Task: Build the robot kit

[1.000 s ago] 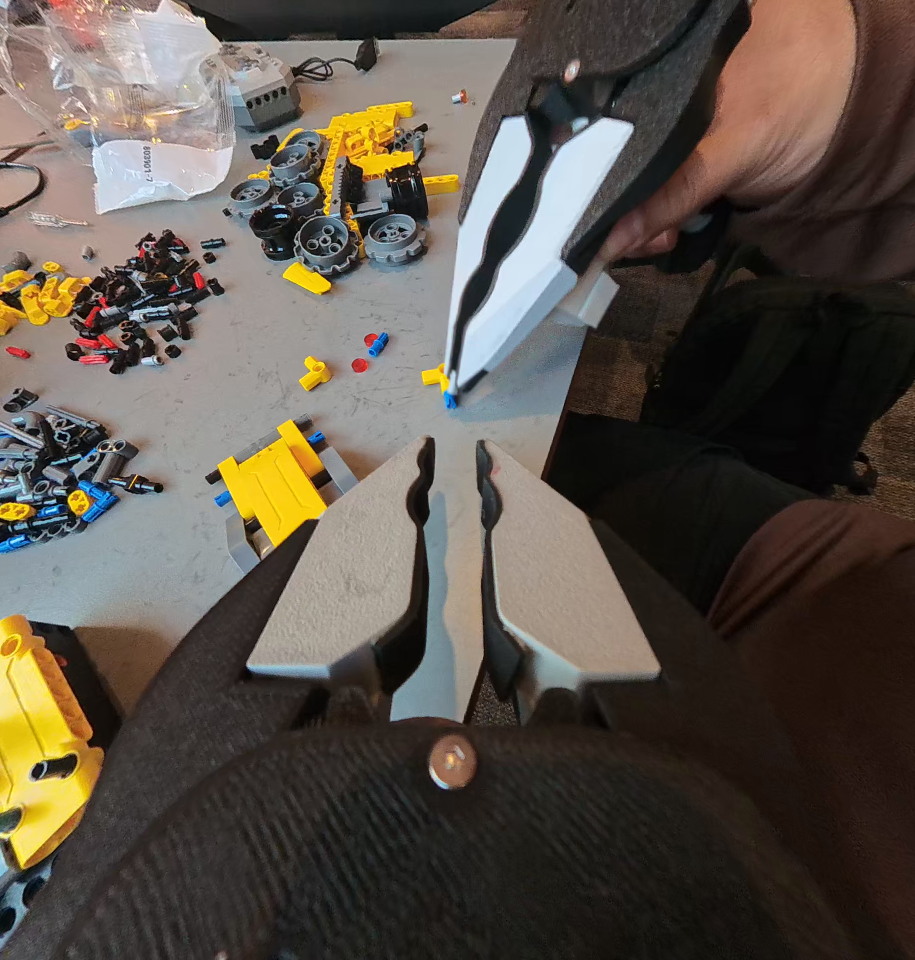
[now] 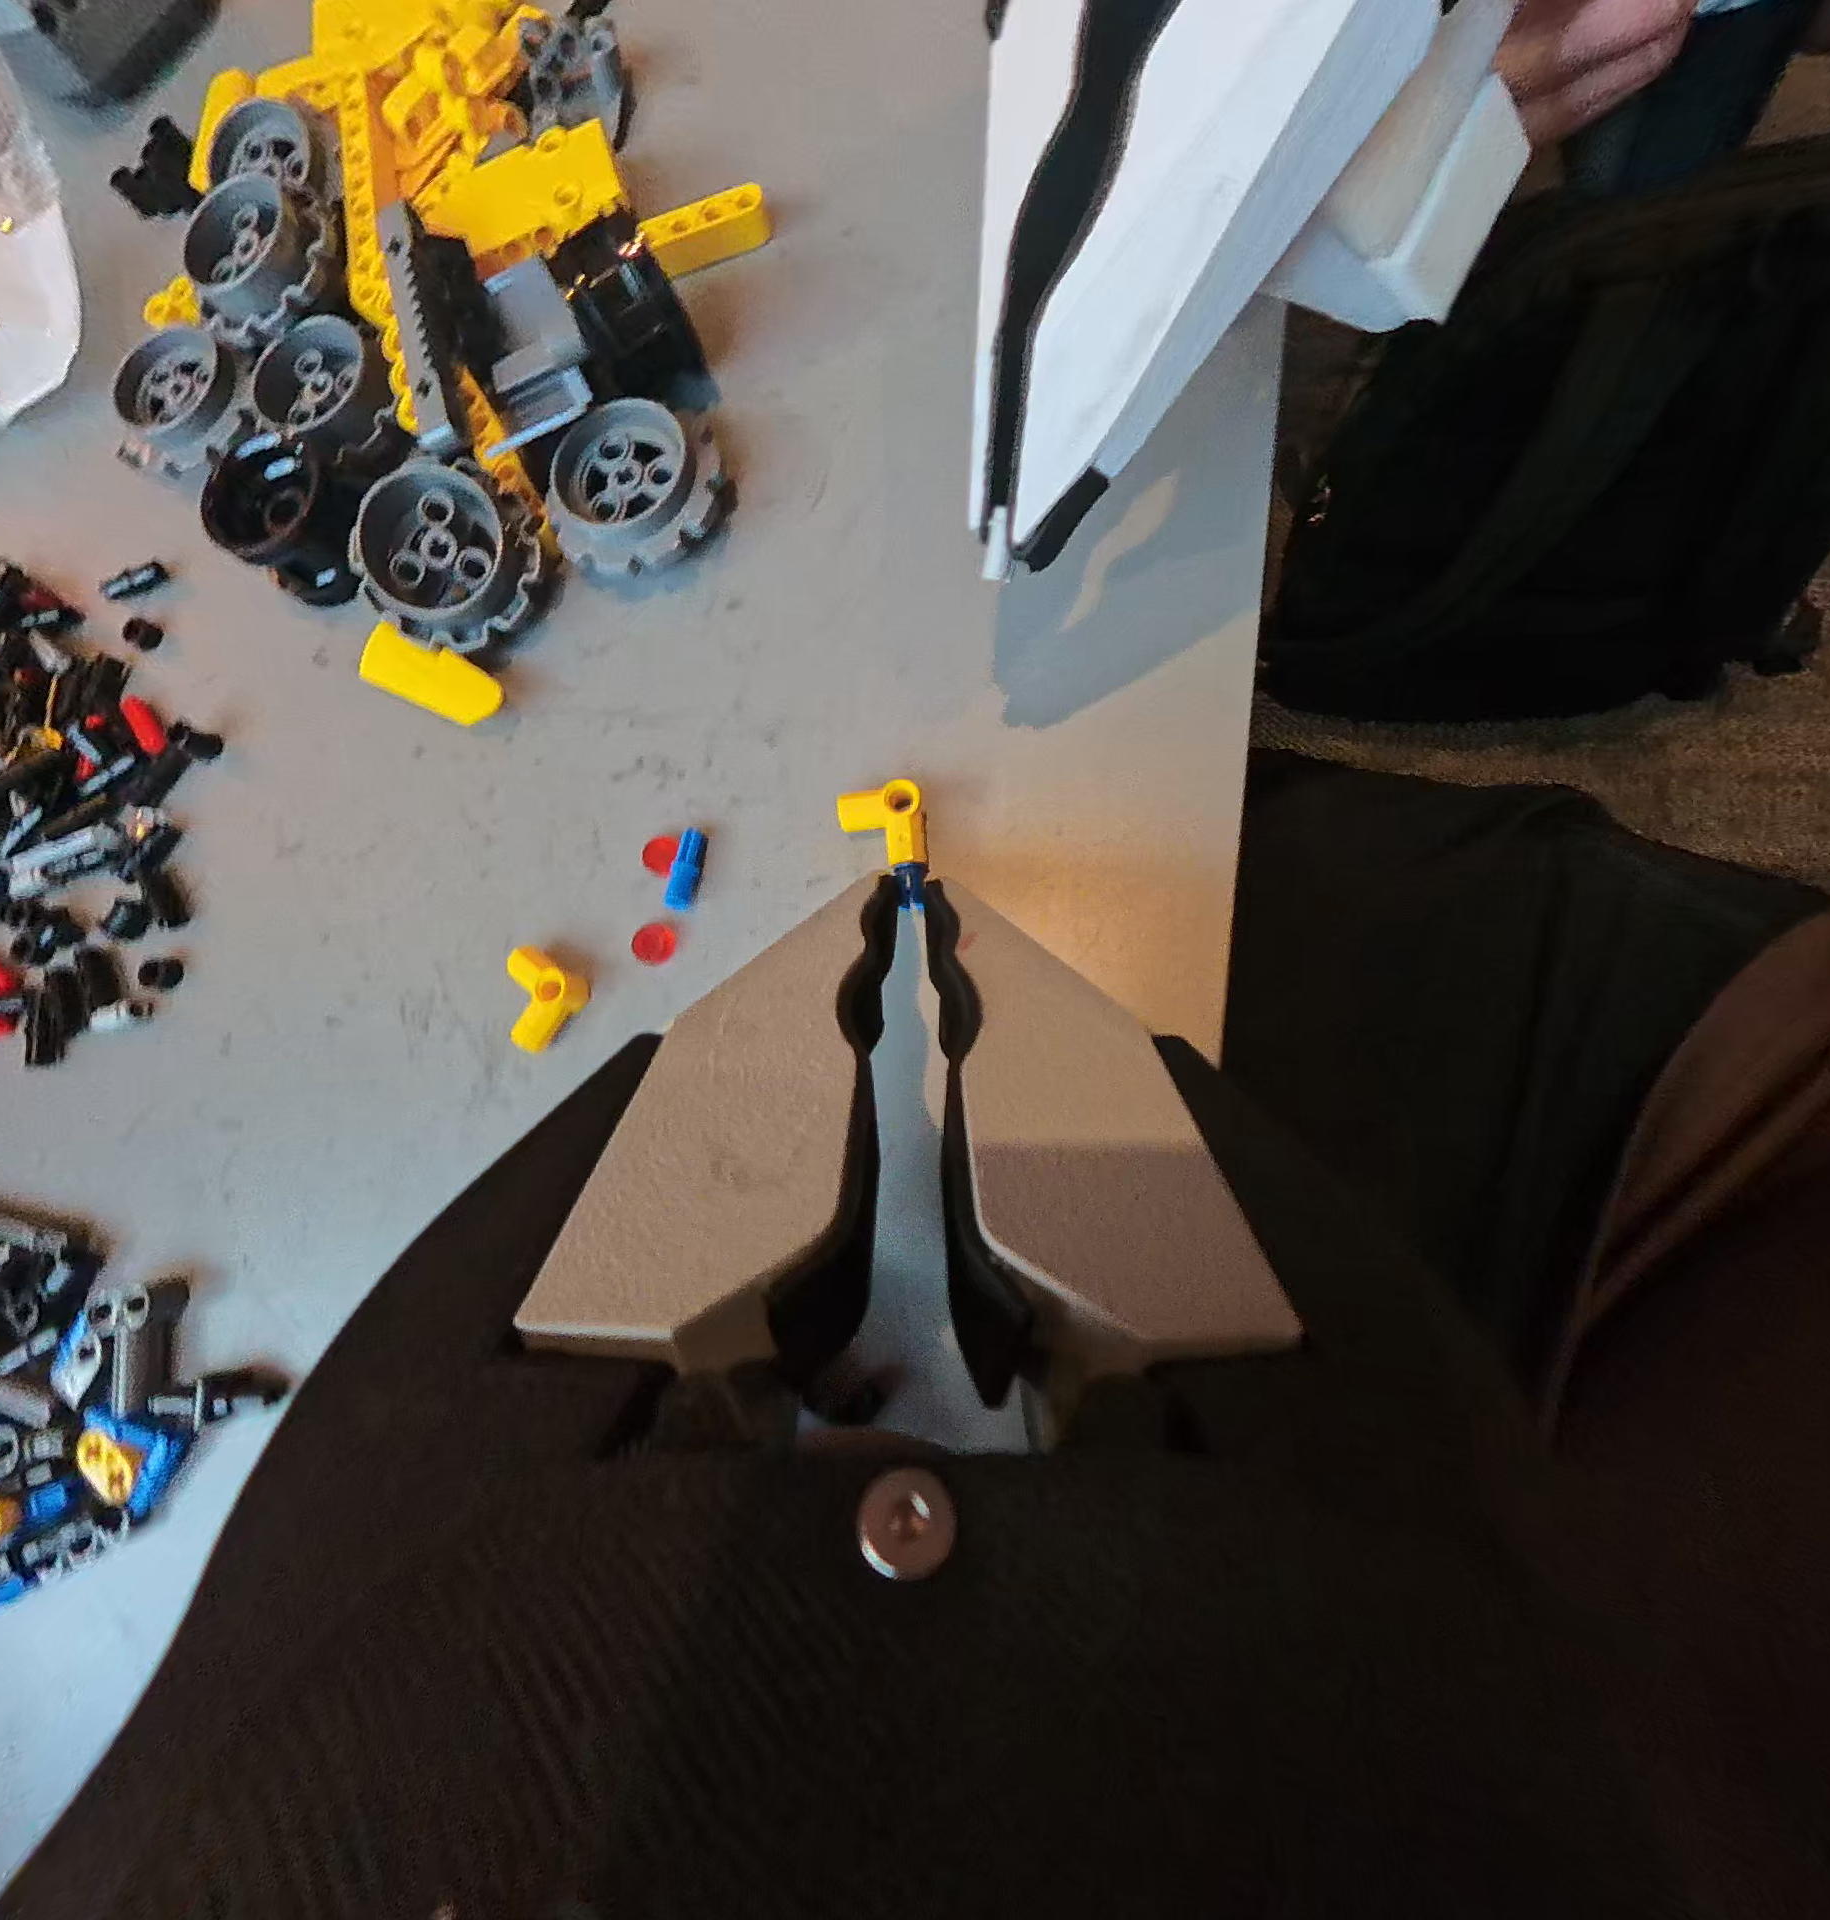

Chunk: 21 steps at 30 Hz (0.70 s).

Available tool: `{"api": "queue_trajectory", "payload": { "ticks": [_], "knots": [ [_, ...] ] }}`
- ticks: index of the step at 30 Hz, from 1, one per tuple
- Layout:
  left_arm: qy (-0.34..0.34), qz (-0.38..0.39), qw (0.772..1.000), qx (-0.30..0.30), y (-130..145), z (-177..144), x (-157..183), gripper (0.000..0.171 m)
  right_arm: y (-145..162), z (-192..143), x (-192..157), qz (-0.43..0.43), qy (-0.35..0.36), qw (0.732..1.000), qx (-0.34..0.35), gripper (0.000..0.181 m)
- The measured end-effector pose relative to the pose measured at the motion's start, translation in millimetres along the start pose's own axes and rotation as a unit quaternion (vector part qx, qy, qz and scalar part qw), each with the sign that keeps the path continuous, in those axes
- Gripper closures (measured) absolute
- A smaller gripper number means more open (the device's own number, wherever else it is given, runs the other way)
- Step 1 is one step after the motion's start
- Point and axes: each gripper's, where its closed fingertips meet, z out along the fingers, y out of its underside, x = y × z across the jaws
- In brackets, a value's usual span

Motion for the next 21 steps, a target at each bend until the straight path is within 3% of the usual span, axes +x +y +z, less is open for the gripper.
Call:
{"api": "queue_trajectory", "payload": {
  "ticks": [6,9,15,18,21],
  "knots": [
    [0.057,0.133,0.989,0.005,-14.5,10.6,12.7,0.170,9.3,-11.6,4.1,-0.040,0.019,0.999,-0.020,0.177],
    [0.077,0.130,0.989,0.001,-18.0,9.1,13.4,0.155,11.5,-14.2,3.5,-0.050,0.019,0.998,-0.024,0.177],
    [0.083,0.089,0.993,0.006,-18.5,11.5,13.0,0.156,12.3,-13.2,3.0,-0.093,0.026,0.995,-0.030,0.177],
    [0.079,0.086,0.993,0.005,-19.8,15.8,14.2,0.168,13.2,-12.4,3.6,-0.094,0.022,0.995,-0.036,0.177],
    [0.079,0.096,0.992,0.007,-23.1,18.7,15.5,0.169,14.3,-12.9,5.1,-0.091,0.026,0.994,-0.046,0.177]
  ]
}}
